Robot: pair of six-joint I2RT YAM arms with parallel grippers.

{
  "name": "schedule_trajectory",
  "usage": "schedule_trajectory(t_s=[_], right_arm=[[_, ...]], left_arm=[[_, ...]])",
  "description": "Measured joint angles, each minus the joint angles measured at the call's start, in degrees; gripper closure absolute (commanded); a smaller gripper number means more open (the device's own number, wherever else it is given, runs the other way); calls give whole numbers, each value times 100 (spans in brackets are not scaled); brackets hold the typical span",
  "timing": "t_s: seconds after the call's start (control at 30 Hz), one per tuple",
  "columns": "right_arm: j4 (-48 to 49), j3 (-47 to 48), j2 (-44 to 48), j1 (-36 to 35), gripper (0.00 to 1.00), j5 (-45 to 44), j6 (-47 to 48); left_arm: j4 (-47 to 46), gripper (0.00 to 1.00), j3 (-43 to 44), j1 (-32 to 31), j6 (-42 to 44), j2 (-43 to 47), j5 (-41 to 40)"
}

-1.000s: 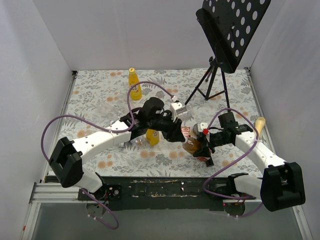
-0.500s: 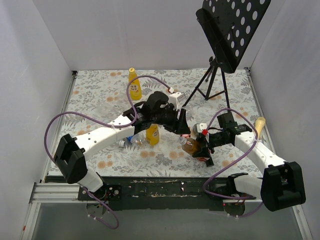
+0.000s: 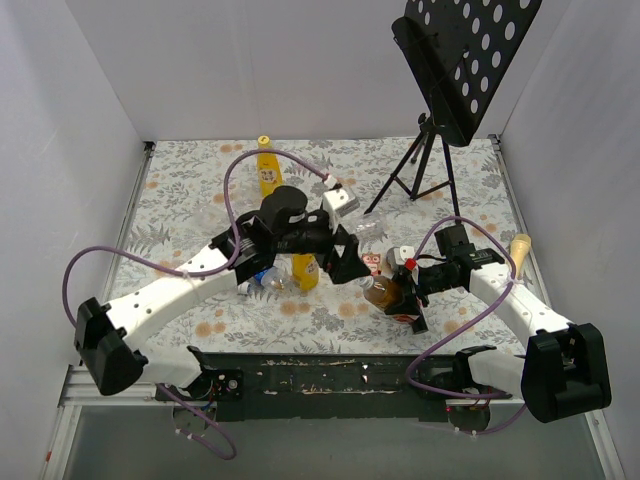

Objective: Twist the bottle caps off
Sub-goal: Unscrew the bottle cap from the plastic bottle.

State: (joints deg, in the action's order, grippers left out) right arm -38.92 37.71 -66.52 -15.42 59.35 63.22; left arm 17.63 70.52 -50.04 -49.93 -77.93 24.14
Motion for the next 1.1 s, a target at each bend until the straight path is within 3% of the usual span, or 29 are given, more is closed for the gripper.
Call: schedule_trajectory(t_s=[0.17,0.37,0.7,0.97,1.1], right_arm=[[0,-2,0,0,99,0,2],[0,-2,0,0,99,0,2],[0,-2,-13,0,99,-2,0],[0,-2,-22,0,99,-2,0],[2,-2,-22,2,99,-4,2]], left_arm=[[-87,7,-575,-4,1646,588,914],[-90,20,-636,-13,2793,229,1397],[-17,33,-608,-22,3217,-385,1475],[-7,62,-468,-76,3169,-516,1493],[2,71,-417,-90,3047,-564,1493]])
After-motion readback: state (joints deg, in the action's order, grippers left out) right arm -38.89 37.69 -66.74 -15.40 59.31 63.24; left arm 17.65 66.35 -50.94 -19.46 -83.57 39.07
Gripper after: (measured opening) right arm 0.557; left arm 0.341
